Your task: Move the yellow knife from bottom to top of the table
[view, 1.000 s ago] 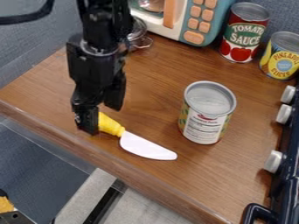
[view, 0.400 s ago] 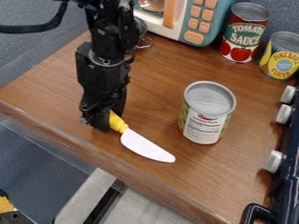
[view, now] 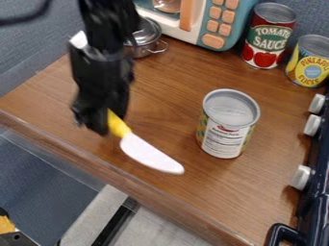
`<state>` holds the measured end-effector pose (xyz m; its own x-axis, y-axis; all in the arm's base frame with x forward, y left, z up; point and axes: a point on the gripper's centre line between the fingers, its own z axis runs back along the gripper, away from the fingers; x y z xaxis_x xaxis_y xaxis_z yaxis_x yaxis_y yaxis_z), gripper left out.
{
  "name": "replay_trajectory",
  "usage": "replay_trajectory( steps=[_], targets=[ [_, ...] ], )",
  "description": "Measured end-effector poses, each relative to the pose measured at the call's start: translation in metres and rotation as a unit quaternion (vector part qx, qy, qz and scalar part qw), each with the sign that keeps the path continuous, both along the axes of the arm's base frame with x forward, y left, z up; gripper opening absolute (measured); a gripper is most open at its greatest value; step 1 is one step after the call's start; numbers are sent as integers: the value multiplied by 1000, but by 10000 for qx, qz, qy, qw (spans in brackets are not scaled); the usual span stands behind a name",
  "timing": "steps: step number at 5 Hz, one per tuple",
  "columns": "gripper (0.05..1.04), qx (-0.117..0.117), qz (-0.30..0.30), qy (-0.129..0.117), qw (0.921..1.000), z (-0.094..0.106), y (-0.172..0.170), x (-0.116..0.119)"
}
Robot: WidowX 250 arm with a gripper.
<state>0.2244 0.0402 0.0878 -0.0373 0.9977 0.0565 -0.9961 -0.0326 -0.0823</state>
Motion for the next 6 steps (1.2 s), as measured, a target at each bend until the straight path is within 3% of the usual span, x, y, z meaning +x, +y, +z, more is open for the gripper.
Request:
replay_trajectory(
  steps=[1,2,3,4,6],
  targets=[
    [490,-100,-265,-312,9991,27,0,10],
    [490,-140,-138,-697,9974,62,4,29],
    [490,-253,234,-1074,9936,93,1,66],
    [490,-416,772,-1180,9891,96,-10,106],
    [490,-435,877,-971,9904,52,-33,158]
  ],
)
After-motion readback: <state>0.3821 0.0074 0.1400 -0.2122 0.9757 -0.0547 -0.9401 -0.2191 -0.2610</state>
